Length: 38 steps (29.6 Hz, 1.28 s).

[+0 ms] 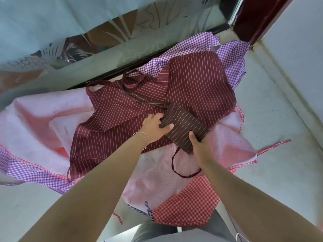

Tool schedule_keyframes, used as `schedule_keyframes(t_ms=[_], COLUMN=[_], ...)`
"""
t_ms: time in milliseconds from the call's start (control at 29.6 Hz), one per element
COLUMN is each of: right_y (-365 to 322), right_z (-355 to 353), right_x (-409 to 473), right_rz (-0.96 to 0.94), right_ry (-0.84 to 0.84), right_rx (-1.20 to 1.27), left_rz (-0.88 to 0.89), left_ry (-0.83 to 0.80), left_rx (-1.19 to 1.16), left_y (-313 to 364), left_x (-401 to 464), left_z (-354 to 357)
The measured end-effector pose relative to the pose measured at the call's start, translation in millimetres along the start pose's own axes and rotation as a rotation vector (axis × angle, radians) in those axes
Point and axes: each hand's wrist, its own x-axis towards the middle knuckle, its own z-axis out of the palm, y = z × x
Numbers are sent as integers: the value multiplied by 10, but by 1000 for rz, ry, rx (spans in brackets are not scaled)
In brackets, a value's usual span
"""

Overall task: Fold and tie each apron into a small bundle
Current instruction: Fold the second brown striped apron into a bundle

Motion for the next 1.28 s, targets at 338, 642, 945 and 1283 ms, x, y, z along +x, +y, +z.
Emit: schedule_keyframes(t_ms=[338,642,945,1283], right_y=[-89,-334,-358,-631], right_z=[-171,-324,-395,-269], right_x=[83,422,565,766], right_rz=[81,-123,-204,38], right_ry=[-55,-189,-253,-400], right_rx=[84,-683,-890,-812], left_rz=[222,-9,-343,-421], left_ry=[177,240,497,223], left_rx=[420,335,-266,-1282], left_y=[-32,-118,-91,53], left_x=[240,286,142,-43], left_z=[12,207,494,816])
